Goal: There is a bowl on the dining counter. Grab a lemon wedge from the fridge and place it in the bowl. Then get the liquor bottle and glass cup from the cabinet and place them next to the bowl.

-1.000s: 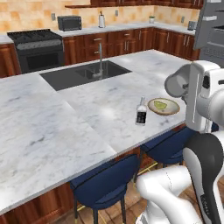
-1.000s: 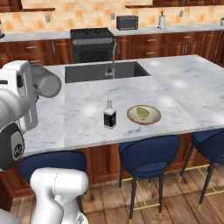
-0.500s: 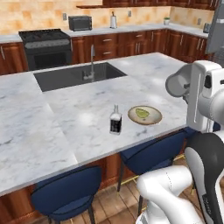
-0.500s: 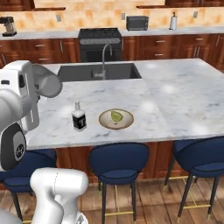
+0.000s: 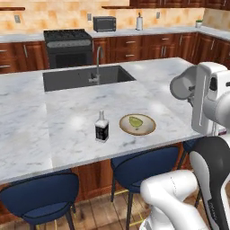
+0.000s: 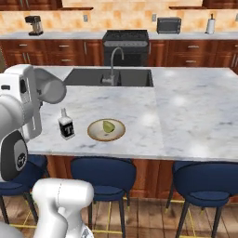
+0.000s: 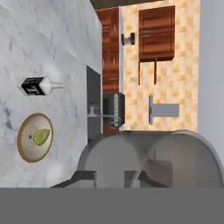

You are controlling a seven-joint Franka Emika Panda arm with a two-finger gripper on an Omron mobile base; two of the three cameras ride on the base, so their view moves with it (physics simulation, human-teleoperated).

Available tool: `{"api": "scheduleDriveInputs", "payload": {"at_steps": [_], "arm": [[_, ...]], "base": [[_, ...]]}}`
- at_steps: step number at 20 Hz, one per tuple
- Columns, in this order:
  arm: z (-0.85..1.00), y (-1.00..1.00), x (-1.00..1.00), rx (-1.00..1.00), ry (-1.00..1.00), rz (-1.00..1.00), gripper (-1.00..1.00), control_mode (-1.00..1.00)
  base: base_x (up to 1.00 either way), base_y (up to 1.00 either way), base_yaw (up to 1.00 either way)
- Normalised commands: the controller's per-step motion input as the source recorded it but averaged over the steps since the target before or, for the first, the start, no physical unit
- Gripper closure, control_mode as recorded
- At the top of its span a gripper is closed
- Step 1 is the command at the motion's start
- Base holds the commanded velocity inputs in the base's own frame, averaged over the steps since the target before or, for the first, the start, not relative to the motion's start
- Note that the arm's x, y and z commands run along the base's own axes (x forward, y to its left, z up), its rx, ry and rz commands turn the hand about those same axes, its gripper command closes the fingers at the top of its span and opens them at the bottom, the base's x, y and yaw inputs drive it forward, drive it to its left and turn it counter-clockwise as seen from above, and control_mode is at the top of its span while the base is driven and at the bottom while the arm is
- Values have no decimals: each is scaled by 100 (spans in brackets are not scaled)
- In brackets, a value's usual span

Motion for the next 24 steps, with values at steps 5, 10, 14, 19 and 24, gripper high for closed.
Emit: {"api": "scheduleDriveInputs", "payload": {"at_steps": [5, 10, 14, 19, 24], "arm": [[0, 0, 0, 0, 0, 0, 100, 100], [-4, -14, 16, 4, 4, 4, 100, -100], [-5, -60, 96, 18, 42, 12, 100, -100], [-9, -23, 75, 4, 73, 4, 100, -100], [-59, -3, 39, 0, 72, 1, 100, -100]], "base": [[24, -70, 30], [46, -56, 20], [0, 0, 0], [0, 0, 0], [0, 0, 0]]}}
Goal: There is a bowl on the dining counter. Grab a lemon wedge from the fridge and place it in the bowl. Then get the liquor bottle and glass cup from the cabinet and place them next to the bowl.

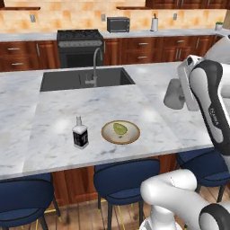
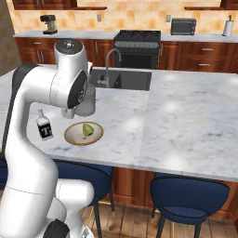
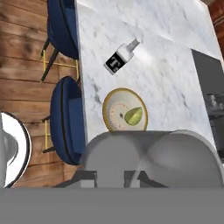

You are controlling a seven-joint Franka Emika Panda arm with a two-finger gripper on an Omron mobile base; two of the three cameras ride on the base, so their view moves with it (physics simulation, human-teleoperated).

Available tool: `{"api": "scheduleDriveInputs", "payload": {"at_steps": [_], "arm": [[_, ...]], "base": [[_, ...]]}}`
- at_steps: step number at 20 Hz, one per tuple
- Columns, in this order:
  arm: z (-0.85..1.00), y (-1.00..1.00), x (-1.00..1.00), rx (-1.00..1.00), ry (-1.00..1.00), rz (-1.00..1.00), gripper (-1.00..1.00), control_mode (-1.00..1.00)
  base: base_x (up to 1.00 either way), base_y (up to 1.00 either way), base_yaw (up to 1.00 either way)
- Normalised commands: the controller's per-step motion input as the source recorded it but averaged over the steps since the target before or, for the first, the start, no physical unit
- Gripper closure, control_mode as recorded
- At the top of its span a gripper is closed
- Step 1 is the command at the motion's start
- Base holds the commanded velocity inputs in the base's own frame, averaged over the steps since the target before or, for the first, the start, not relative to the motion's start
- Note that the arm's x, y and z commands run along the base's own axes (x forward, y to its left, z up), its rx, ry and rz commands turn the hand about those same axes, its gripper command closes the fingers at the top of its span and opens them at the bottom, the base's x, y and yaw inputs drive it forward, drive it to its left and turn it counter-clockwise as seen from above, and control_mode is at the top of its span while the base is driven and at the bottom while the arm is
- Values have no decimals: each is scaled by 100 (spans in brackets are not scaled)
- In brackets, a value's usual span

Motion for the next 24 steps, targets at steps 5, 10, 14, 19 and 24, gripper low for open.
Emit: {"api": "scheduleDriveInputs", "payload": {"at_steps": [5, 10, 14, 19, 24], "arm": [[-85, -11, 13, 0, 38, 1, 100, -100], [-64, -34, 49, 1, 2, 0, 100, -100], [-85, -33, 78, 0, 0, 0, 100, -100], [-71, -14, 96, 0, 1, 0, 100, -100], [-69, 0, 94, -1, 7, 0, 100, -100]], "base": [[0, 0, 0], [0, 0, 0], [0, 0, 0], [0, 0, 0], [0, 0, 0]]}}
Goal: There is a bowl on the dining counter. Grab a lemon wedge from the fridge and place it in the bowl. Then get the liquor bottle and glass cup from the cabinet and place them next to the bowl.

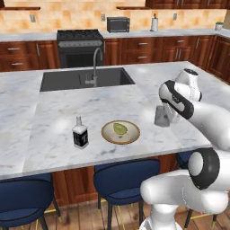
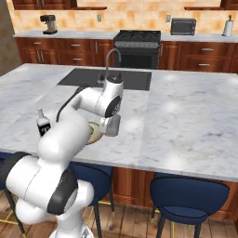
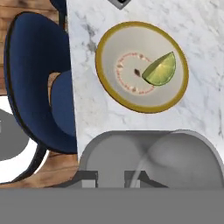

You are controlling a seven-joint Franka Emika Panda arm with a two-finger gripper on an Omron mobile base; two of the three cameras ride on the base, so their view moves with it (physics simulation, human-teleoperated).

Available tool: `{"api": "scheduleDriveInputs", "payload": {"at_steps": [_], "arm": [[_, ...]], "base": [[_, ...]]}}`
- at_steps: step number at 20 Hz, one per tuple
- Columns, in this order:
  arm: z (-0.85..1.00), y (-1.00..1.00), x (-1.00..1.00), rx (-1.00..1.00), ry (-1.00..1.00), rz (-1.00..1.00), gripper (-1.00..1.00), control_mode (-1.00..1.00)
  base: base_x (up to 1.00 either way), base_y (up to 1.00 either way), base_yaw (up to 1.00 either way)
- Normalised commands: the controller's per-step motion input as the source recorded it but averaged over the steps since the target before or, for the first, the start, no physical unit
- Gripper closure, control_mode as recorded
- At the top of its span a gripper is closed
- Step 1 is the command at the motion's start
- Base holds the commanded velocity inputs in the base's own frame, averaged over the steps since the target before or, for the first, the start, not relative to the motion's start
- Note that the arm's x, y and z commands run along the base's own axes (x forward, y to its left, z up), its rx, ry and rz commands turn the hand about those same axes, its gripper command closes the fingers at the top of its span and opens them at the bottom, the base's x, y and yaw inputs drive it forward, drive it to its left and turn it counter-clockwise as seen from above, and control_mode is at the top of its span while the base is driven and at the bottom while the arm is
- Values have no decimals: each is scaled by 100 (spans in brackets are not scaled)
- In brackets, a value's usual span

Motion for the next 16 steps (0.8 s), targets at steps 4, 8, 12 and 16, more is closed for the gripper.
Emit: {"api": "scheduleDriveInputs", "payload": {"at_steps": [4, 8, 12, 16], "arm": [[-69, 0, 71, -2, 12, 0, 100, -100], [-61, 0, 67, -1, 10, 0, 100, -100], [-60, 0, 51, 0, 8, 0, 100, -100], [-61, 0, 38, 0, 2, 0, 100, -100]], "base": [[0, 0, 0], [0, 0, 0], [0, 0, 0], [0, 0, 0]]}}
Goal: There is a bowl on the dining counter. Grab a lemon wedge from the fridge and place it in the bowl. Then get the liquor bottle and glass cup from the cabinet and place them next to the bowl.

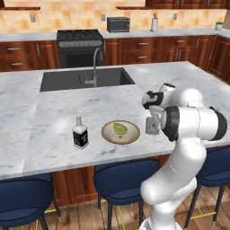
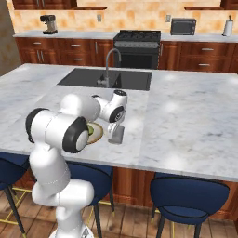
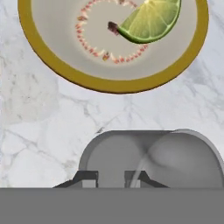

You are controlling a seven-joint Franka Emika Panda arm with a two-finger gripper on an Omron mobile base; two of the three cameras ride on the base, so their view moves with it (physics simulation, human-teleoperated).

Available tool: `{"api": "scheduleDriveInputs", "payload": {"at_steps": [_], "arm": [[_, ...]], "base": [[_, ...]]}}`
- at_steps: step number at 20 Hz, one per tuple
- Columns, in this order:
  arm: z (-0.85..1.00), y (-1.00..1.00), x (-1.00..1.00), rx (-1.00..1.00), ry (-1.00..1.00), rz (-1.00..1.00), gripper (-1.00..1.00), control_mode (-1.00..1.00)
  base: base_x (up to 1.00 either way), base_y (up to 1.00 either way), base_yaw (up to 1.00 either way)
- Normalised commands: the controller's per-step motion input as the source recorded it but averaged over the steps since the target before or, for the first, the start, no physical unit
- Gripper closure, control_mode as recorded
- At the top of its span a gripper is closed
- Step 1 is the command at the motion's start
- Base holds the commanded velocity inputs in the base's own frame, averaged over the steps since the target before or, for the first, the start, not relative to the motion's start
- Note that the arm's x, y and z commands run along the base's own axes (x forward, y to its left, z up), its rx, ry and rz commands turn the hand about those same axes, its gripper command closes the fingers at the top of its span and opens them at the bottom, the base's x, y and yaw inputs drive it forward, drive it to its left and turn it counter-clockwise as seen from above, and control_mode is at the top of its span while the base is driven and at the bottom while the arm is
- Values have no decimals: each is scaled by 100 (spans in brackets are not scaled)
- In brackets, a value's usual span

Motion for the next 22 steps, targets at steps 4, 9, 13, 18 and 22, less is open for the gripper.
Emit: {"api": "scheduleDriveInputs", "payload": {"at_steps": [4, 9, 13, 18, 22], "arm": [[-55, 0, 34, 0, 0, 0, 100, -100], [-58, 6, 17, 0, 0, 0, -100, -100], [-22, 3, -23, 0, -10, 0, -100, -100], [34, -4, -75, 0, -18, -3, -100, -100], [63, 0, -28, 0, -11, 0, -100, -100]], "base": [[0, 0, 0], [0, 0, 0], [0, 0, 0], [0, 0, 0], [0, 0, 0]]}}
